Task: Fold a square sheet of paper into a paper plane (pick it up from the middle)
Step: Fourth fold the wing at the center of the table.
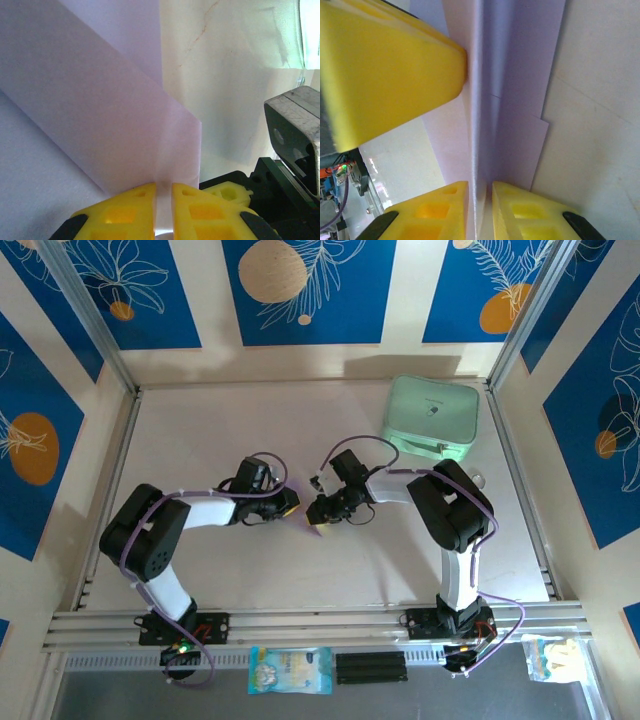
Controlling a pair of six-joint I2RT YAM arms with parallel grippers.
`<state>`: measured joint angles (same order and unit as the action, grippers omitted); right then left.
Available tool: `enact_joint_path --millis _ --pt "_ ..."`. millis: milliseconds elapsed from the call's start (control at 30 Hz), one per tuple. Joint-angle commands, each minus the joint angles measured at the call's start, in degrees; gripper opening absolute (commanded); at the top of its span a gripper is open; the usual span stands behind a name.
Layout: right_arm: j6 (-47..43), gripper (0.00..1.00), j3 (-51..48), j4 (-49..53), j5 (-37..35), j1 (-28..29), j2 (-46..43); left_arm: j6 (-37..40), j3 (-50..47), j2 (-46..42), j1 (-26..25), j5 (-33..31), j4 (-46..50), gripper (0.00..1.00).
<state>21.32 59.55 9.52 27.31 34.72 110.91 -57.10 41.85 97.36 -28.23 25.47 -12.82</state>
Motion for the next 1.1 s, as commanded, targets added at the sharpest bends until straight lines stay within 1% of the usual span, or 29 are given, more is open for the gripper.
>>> enact_joint_path --millis 0,333,733,1067 --pt "1.2 0.21 -1.6 0.3 0.5 -0.8 0.8 0.7 1.3 1.2 0.4 0.3 2.2 0.17" --pt "2.3 0.21 -2.2 -0.6 1.3 -1.4 0.1 0.8 1.9 2.3 0.4 1.0 2.4 0.17" --pt "3.9 0.22 -2.3 -0.6 0.3 -1.6 -2.4 1.7 2.3 2.3 0.4 2.3 2.3 0.2" --pt "5.5 0.26 -2.1 -0.6 -0.3 -1.5 -3.8 1.9 2.1 2.2 0.4 3.0 1.9 0.22"
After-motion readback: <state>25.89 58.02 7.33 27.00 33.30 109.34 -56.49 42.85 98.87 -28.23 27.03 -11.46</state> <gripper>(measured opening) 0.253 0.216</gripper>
